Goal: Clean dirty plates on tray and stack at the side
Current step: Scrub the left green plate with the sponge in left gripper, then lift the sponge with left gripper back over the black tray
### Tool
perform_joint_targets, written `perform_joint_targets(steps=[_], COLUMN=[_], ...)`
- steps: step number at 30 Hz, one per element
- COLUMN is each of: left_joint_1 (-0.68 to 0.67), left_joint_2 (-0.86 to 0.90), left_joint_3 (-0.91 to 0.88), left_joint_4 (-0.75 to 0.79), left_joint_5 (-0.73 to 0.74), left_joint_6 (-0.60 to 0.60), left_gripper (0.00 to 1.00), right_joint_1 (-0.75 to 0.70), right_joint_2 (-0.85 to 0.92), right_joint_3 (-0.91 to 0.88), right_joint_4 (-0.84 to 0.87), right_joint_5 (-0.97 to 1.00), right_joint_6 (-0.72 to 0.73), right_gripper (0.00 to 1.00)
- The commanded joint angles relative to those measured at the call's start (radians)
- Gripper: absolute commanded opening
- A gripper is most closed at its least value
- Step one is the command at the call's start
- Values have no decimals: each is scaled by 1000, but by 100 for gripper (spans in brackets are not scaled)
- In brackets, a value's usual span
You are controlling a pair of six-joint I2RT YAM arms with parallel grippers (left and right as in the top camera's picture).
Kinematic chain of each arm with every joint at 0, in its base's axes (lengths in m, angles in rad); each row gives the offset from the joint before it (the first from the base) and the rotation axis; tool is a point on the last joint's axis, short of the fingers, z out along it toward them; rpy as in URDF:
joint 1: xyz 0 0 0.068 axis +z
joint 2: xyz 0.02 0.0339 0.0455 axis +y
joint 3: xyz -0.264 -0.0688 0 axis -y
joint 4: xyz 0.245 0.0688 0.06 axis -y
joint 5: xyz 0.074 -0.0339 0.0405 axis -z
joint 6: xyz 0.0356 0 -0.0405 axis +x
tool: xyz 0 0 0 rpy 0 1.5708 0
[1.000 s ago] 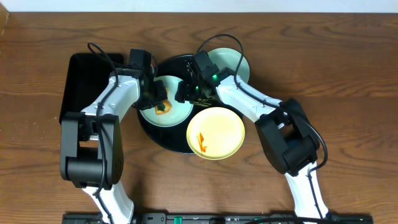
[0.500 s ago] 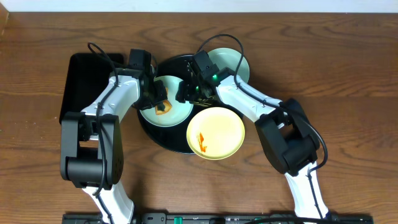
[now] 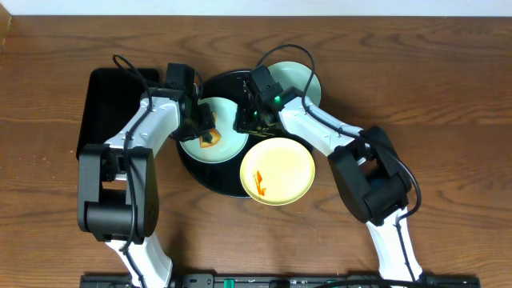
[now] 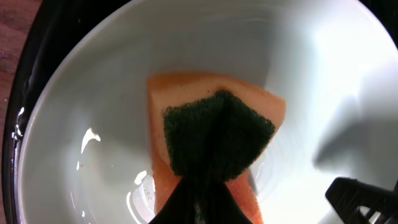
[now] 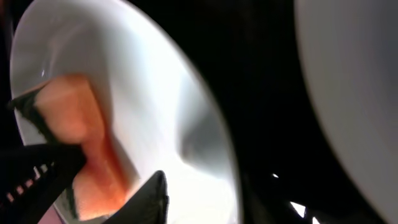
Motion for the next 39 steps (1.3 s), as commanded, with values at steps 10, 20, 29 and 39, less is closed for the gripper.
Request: perform_joint_targets(steps=[10,20,29,39], left_joint_1=[3,12,128,327], left_joint_2=[18,-87,-323,-379], left_joint_3=[-11,59,87,86], left_joint_4=[10,-44,-131,-156], left_joint_5=[-14,71,70,70], left_joint_6=[6,6,6,6], left_gripper=[7,7,8,7], right_joint_1=[12,12,10,10], right_joint_2=[123,121,86,-33], right_joint_3=[-50,-49,-48,-48], right_joint_4=[-9,9,5,-36], right_joint_5=[-50,-76,-50,108], right_joint_6=[19,0,-35,-100], right_gripper=[1,1,1,1])
